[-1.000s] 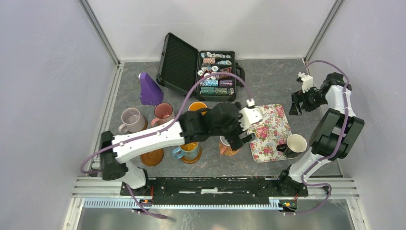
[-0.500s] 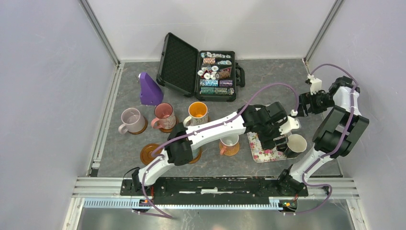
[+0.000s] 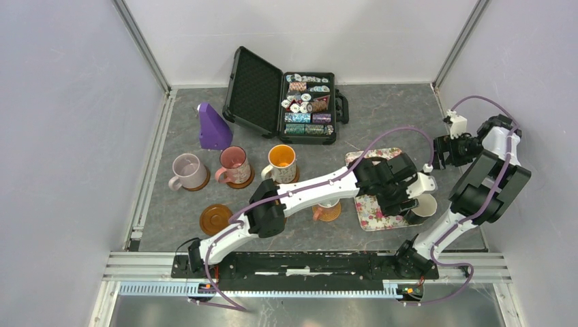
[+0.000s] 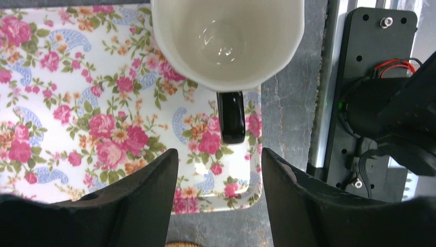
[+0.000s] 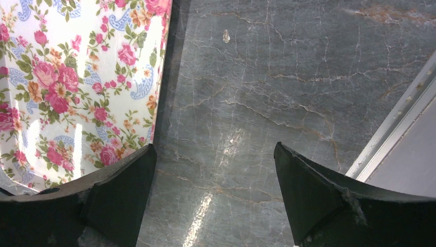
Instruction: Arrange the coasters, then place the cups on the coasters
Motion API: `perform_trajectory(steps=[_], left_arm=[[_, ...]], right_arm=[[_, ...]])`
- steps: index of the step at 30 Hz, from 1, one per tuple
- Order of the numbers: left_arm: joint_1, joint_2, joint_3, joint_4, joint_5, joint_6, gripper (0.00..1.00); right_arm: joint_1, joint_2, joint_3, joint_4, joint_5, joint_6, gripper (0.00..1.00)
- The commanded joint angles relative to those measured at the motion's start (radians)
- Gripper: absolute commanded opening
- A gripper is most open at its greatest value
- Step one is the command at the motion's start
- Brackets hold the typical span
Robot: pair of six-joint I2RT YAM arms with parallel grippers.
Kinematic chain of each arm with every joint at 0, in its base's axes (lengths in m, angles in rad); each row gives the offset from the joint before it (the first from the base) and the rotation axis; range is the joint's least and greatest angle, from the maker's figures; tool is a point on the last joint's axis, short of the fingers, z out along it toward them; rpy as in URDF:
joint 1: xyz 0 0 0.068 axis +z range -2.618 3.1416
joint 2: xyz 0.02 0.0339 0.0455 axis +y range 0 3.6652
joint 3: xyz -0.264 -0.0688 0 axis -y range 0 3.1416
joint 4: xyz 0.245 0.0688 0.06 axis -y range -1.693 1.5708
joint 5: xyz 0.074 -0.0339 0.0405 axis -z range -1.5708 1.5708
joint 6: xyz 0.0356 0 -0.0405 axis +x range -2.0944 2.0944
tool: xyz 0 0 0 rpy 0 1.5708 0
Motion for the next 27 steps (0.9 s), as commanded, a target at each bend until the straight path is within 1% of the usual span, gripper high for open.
perform_trajectory(steps=[1,3,6,11,13,17,22,27], left_arm=[[-0.008,0.047,0.07,0.071,0.026,-0.028,0.64],[-0.009,0.059,0.071,0.086,0.021,-0.027,0.6],[-0.008,0.073,0.075,0.091,0.012,-0.025,0.51],[0.004,0.035,0.031,0.087,0.011,-0.041,0.25],[0.016,0.005,-0.006,0.089,-0.001,-0.054,0.17],[0.044,-0.063,-0.106,0.097,0.004,-0.085,0.03],[0.061,-0.167,-0.258,0.136,-0.011,-0.071,0.02],[0.062,-0.247,-0.361,0.141,-0.042,-0.025,0.02]], right_arm=[[-0.016,0.002,0.042,-0.021,-0.018,-0.035,0.92],[-0.023,0.004,0.046,-0.028,-0.013,-0.043,0.92],[-0.032,0.017,0.063,-0.042,-0.013,-0.047,0.92],[-0.037,0.038,0.09,-0.054,-0.017,-0.05,0.92],[-0.037,0.045,0.095,-0.058,-0.021,-0.049,0.92],[-0.037,0.05,0.096,-0.055,-0.022,-0.045,0.93],[-0.036,0.055,0.097,-0.05,-0.022,-0.041,0.93],[-0.038,0.055,0.095,-0.045,-0.023,-0.041,0.93]])
